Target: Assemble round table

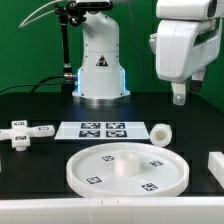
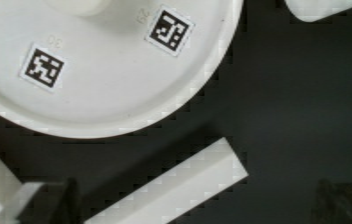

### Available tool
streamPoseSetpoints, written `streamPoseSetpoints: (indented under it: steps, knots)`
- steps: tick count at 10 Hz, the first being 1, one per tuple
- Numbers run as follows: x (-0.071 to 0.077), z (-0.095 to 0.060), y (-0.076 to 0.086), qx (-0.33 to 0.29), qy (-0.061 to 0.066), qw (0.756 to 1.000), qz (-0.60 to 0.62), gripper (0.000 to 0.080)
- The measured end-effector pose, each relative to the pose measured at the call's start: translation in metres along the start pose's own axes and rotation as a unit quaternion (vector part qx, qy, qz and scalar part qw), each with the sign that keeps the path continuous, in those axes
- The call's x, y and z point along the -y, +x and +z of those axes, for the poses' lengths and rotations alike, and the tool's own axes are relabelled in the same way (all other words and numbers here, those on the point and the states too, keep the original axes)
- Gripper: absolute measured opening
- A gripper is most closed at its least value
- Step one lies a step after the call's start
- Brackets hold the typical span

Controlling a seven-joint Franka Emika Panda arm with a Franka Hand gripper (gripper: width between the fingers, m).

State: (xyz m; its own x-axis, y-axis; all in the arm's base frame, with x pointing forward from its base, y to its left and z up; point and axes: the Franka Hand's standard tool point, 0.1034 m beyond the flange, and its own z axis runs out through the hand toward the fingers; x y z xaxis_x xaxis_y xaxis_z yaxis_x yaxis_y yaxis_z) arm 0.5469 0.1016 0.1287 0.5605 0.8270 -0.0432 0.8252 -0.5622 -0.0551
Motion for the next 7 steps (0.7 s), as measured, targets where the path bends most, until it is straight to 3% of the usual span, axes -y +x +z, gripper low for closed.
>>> streamPoseSetpoints:
  steps: [6, 7]
  knots:
    - [-0.001, 0.001, -0.002, 0.001, 0.002, 1.000, 0.000, 0.0650]
    - [-0.005, 0.005, -0.014, -0.003, -0.002, 1.000, -0.031, 0.0650]
